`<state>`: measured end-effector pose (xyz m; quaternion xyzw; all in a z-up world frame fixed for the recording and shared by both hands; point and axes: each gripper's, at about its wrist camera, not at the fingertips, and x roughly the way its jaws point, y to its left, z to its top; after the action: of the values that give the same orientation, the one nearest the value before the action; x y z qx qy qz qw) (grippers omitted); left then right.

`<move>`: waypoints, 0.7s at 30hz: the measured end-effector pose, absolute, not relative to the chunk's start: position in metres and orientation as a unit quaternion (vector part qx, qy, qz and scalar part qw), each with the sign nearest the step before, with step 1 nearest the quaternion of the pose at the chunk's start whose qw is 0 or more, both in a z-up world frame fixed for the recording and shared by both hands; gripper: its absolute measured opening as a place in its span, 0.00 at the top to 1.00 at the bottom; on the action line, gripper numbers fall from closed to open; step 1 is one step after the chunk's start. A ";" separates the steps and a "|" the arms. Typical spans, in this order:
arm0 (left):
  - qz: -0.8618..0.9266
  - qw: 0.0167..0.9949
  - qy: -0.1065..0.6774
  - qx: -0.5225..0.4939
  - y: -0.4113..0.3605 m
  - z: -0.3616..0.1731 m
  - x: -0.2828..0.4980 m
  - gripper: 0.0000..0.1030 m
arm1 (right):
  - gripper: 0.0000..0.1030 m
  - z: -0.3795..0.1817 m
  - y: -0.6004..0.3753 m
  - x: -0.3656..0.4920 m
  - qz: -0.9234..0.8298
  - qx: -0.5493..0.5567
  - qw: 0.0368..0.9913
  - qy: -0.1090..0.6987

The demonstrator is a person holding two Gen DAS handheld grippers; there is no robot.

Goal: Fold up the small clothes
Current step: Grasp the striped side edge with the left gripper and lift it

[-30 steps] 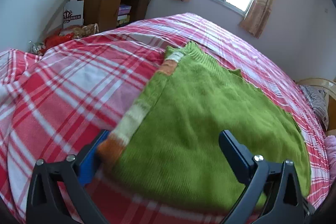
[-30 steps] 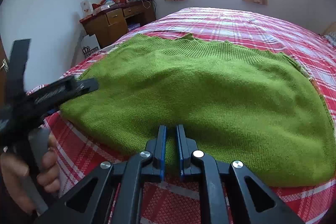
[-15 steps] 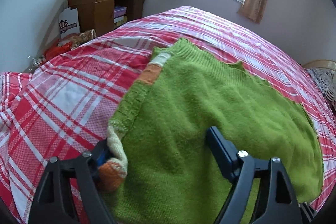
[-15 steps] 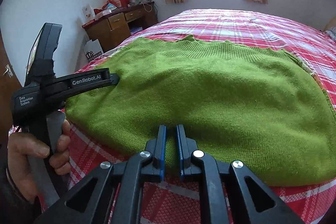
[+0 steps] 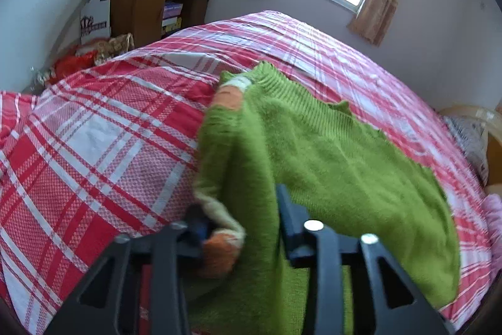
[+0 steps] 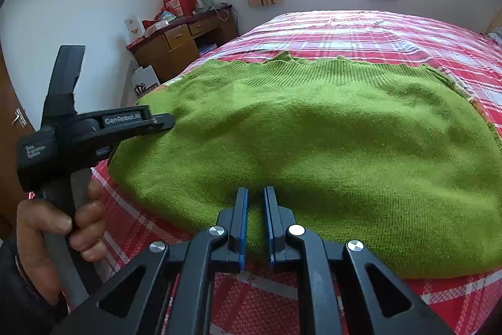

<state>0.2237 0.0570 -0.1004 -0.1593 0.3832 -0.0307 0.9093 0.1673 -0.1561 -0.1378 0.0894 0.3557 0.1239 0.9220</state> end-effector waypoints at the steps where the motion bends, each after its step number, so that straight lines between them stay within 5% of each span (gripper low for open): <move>1: -0.034 0.907 0.384 -0.171 0.060 -0.100 0.223 0.71 | 0.90 -0.138 -0.156 0.167 0.124 0.090 0.922 0.356; 5: -0.044 0.894 0.387 -0.221 0.072 -0.104 0.223 0.69 | 0.90 -0.138 -0.158 0.168 0.127 0.094 0.921 0.356; 7: -0.042 0.887 0.391 -0.240 0.079 -0.110 0.222 0.57 | 0.90 -0.139 -0.160 0.169 0.130 0.099 0.920 0.356; 12: -0.073 0.866 0.380 -0.316 0.101 -0.118 0.210 0.50 | 0.90 -0.140 -0.163 0.170 0.133 0.106 0.919 0.355; 18: -0.072 0.855 0.362 -0.363 0.109 -0.124 0.206 0.50 | 0.90 -0.141 -0.165 0.172 0.136 0.109 0.918 0.355; 21: -0.060 0.867 0.370 -0.327 0.099 -0.118 0.214 0.66 | 0.90 -0.141 -0.166 0.172 0.137 0.110 0.918 0.355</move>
<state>0.2144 0.0988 -0.1183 -0.3268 0.3703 -0.0603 0.8675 0.1720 -0.1656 -0.1413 0.1103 0.3551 0.1368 0.9182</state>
